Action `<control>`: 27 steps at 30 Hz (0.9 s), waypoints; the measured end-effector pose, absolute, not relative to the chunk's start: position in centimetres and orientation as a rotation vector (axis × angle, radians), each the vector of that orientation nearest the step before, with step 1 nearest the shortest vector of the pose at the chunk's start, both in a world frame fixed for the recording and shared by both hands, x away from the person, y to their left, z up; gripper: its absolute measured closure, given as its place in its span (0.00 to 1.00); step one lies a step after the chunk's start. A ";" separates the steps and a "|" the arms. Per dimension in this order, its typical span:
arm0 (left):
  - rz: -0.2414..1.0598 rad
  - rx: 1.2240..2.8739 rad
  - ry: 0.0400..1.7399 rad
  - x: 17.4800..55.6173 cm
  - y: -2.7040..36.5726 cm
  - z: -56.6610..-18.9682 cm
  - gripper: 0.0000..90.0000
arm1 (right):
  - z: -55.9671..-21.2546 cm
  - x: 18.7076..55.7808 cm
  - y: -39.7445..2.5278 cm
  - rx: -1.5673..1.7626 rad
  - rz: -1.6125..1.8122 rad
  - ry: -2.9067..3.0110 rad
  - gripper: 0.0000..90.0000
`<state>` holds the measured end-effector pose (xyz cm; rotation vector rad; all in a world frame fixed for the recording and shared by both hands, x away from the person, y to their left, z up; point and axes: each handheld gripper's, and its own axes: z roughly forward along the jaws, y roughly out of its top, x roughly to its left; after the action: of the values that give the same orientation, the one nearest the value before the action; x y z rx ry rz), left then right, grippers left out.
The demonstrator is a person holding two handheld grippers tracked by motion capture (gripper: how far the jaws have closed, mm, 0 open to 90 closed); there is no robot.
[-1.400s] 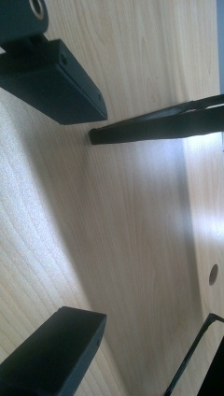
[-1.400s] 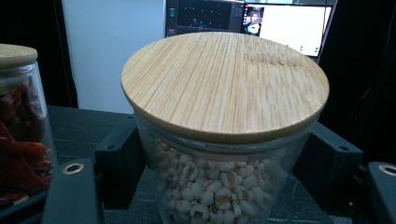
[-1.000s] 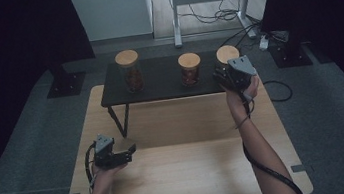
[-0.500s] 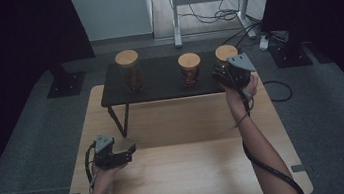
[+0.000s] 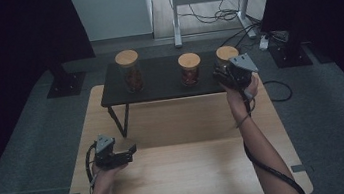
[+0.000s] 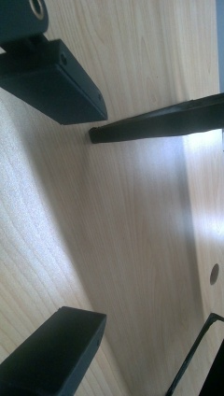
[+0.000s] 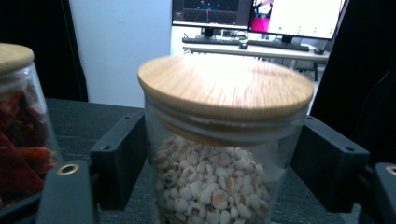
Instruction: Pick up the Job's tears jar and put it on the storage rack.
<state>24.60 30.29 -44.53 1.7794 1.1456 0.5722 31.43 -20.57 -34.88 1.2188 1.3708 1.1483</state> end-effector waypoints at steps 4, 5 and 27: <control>0.573 1.779 1.146 24.6 30.3 -44.5 0.04 | -34.7 31.2 -20.4 1.220 1.151 1.362 0.23; 0.573 1.778 1.146 24.6 30.3 -44.5 0.04 | -34.7 31.1 -20.4 1.220 1.153 1.363 0.23; 0.551 1.751 1.156 24.3 30.3 -44.3 0.04 | -35.2 29.3 -19.5 1.203 1.140 1.328 0.16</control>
<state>24.32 30.33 -44.33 1.7508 1.1563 0.5508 29.26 -19.48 -35.19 1.2029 1.3276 1.1402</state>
